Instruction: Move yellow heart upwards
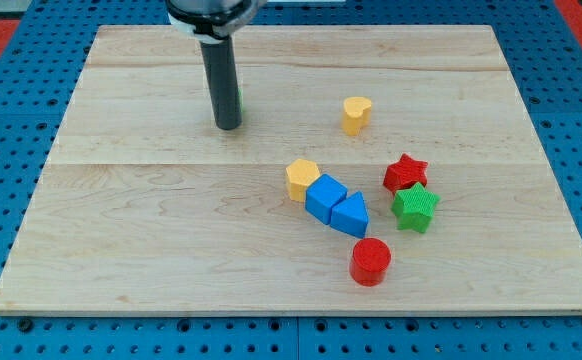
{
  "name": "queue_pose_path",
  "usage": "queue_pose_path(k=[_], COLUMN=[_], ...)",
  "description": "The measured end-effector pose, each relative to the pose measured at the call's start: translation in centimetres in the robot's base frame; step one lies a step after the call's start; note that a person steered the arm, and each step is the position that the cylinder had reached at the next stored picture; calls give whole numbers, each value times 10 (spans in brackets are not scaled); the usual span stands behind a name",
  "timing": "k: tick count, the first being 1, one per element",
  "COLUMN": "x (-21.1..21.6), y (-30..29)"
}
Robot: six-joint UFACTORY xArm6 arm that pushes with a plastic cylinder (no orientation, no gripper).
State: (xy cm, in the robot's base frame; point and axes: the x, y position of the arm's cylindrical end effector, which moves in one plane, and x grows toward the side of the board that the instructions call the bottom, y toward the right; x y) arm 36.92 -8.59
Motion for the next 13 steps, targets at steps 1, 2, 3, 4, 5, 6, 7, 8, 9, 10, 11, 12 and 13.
queue_pose_path(k=[1,2,3,4,5,6,7,8,9,10,11,12,13], x=[-10,-49,-100,-113,-112,-81,-18,4,50,33,9,-11,-45], y=[0,-3,-2,4,98,193,217,203,177,146,160,172,177])
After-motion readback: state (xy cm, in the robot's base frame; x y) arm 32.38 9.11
